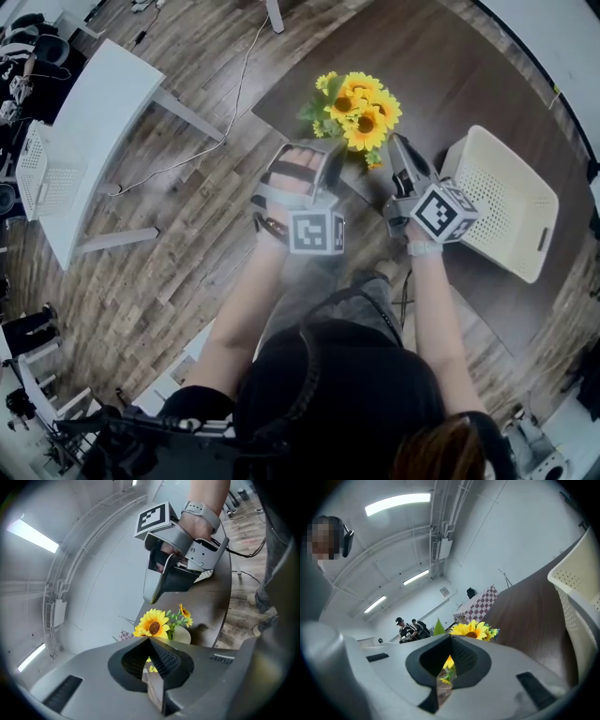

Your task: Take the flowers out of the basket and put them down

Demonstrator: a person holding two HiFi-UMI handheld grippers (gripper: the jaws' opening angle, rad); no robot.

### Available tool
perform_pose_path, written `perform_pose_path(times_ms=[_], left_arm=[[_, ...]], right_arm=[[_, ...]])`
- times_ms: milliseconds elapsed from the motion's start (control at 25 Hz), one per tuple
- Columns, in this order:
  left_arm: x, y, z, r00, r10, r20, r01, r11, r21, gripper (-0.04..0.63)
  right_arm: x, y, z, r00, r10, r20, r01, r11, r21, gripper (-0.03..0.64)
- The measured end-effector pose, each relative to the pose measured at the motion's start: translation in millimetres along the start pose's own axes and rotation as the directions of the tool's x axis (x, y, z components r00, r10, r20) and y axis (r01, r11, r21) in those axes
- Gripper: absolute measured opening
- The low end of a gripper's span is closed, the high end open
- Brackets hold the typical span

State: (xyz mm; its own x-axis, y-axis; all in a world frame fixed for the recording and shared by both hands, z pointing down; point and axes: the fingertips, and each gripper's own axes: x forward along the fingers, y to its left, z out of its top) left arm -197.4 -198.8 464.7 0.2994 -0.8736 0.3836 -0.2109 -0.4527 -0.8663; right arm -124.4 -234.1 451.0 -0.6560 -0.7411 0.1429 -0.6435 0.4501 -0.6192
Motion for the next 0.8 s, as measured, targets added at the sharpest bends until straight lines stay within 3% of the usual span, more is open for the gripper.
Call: perform_pose_path(times_ms=[240, 400, 800], left_arm=[[-9, -5, 15, 1.0, -0.002, 0.015, 0.002, 1.0, 0.003, 0.003], [-15, -8, 24, 1.0, 0.0, 0.007, 0.0, 1.0, 0.019, 0.003], [-46, -23, 43, 0.999, 0.006, -0.032, -0.006, 1.0, 0.0, 0.003]], right_arm=[[-12, 18, -16, 0.997, 0.062, -0.045, -0.063, 0.997, -0.035, 0.0], [-21, 32, -21, 0.993, 0.093, -0.071, -0.1, 0.99, -0.099, 0.0], [-57, 57, -44, 0.979, 0.149, -0.137, -0.169, 0.974, -0.148, 0.0]])
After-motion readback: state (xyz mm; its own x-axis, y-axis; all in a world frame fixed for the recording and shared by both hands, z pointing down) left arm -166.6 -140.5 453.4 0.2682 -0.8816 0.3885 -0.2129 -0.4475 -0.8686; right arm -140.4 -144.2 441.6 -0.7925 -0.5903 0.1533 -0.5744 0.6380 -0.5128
